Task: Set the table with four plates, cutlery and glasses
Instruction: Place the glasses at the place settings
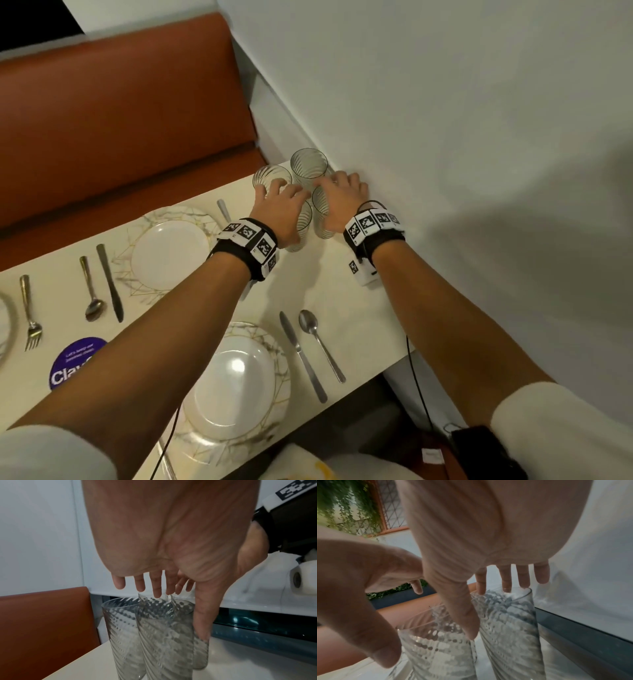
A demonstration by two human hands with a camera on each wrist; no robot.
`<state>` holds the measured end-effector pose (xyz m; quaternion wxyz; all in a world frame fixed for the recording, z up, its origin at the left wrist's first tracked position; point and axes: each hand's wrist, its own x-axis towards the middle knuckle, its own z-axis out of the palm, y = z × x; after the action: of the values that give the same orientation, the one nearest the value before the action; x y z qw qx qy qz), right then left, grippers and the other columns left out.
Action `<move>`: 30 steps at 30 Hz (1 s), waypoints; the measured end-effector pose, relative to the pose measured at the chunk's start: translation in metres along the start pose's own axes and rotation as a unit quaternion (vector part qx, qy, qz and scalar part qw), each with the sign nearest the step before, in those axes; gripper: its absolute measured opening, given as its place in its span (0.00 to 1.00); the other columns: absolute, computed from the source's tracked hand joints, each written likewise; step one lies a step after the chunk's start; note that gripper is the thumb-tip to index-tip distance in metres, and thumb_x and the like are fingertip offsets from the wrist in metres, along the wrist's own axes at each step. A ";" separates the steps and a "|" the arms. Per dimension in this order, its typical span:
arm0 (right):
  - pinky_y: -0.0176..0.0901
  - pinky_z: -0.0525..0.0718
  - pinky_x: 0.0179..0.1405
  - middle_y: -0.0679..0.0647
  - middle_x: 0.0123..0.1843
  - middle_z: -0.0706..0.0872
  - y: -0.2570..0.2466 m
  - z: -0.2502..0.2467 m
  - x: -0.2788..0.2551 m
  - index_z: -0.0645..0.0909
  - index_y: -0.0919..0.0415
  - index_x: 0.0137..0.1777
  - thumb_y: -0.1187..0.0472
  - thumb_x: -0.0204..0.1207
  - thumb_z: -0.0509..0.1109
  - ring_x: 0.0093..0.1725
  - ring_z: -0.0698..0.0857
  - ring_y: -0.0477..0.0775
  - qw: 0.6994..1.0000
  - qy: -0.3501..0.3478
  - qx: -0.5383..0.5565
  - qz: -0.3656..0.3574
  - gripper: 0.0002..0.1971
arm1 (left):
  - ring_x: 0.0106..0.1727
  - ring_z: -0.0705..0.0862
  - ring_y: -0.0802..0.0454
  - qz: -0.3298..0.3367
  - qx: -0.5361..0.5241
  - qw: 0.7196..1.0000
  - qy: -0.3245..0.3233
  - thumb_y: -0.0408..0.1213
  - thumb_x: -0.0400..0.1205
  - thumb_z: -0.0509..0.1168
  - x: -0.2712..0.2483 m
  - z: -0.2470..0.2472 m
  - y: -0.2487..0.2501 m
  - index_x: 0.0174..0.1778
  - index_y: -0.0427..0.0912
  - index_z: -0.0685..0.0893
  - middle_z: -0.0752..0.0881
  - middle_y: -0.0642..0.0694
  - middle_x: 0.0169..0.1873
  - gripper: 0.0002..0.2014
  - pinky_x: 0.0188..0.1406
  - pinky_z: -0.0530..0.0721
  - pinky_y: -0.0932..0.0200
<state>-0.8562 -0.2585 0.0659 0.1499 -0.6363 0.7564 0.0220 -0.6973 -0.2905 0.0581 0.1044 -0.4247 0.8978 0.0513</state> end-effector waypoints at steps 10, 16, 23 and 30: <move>0.60 0.73 0.70 0.60 0.70 0.73 0.001 0.000 0.003 0.70 0.45 0.75 0.58 0.63 0.77 0.69 0.73 0.67 0.999 0.010 0.039 0.024 0.38 | 0.83 0.66 0.42 0.012 -0.030 0.999 0.015 0.44 0.71 0.79 -0.001 0.003 -0.002 0.85 0.48 0.68 0.75 0.47 0.80 0.45 0.80 0.59 0.31; 0.60 0.77 0.65 0.62 0.69 0.70 -0.011 -0.017 -0.010 0.70 0.48 0.73 0.54 0.60 0.80 0.70 0.68 0.68 0.998 -0.001 0.054 0.030 0.39 | 0.75 0.72 0.38 -0.040 -0.133 0.989 0.049 0.55 0.70 0.78 -0.042 -0.010 -0.018 0.81 0.45 0.75 0.78 0.42 0.73 0.43 0.75 0.67 0.38; 0.61 0.71 0.71 0.63 0.74 0.68 -0.102 -0.022 -0.043 0.70 0.45 0.73 0.47 0.62 0.81 0.76 0.65 0.71 0.998 -0.038 0.032 -0.035 0.39 | 0.73 0.77 0.41 -0.178 -0.295 0.935 0.080 0.55 0.71 0.80 -0.142 -0.003 -0.082 0.81 0.44 0.74 0.72 0.44 0.73 0.44 0.69 0.83 0.42; 0.56 0.80 0.63 0.61 0.71 0.71 -0.255 0.012 -0.092 0.69 0.51 0.75 0.50 0.68 0.81 0.68 0.76 0.66 0.989 -0.043 0.078 -0.120 0.37 | 0.69 0.81 0.42 -0.303 -0.338 0.883 0.115 0.56 0.70 0.82 -0.272 0.032 -0.177 0.80 0.48 0.74 0.69 0.46 0.74 0.43 0.68 0.85 0.40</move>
<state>-0.5933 -0.2162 0.1185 0.2327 -0.7072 0.6670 -0.0275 -0.3880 -0.1927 0.0895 -0.1391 -0.6888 0.6589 0.2686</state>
